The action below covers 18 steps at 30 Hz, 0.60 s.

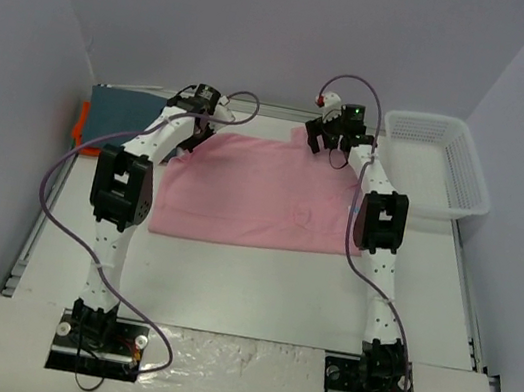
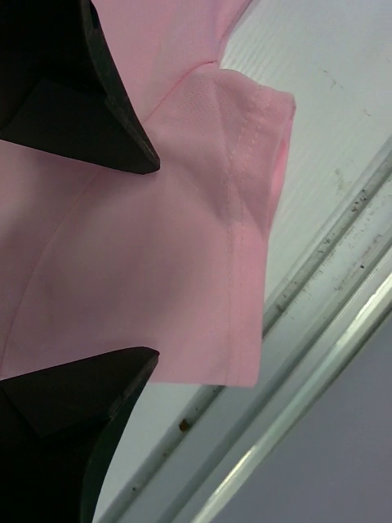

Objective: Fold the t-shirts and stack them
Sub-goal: Grap the side of the flattened tshirt furthest away from the robot with both arms

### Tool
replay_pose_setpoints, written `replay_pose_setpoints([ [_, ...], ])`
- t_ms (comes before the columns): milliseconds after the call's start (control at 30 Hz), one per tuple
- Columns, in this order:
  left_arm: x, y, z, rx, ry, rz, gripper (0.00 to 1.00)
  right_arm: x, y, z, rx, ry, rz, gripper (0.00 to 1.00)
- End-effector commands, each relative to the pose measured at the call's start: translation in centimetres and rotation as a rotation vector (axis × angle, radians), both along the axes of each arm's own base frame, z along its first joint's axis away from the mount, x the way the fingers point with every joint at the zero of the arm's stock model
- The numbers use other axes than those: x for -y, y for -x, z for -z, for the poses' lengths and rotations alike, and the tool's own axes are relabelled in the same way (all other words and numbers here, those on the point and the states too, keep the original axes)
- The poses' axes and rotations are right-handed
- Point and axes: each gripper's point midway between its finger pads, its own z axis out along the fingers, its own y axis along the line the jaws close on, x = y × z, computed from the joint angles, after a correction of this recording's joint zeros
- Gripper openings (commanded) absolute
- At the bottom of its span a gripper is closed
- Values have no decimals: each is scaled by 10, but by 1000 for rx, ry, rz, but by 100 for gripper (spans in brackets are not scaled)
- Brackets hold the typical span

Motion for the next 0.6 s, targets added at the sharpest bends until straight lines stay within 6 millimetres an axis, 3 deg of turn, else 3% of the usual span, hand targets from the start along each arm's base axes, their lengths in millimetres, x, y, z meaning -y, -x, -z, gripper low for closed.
replay_pose_setpoints([
  [0,-3,2,-27,60,-9,-32,2,-5,-30,-50,199,0,-7,84],
  [133,-3,1,-20,45,-13,-37,2,1,-44,-56,270,21,47,85],
  [333,4,-2,-13,28,-8,-30,2,14,-50,-44,265,32,120,86],
  [567,14,-2,-14,28,-2,-17,2,49,-63,-30,307,121,249,81],
])
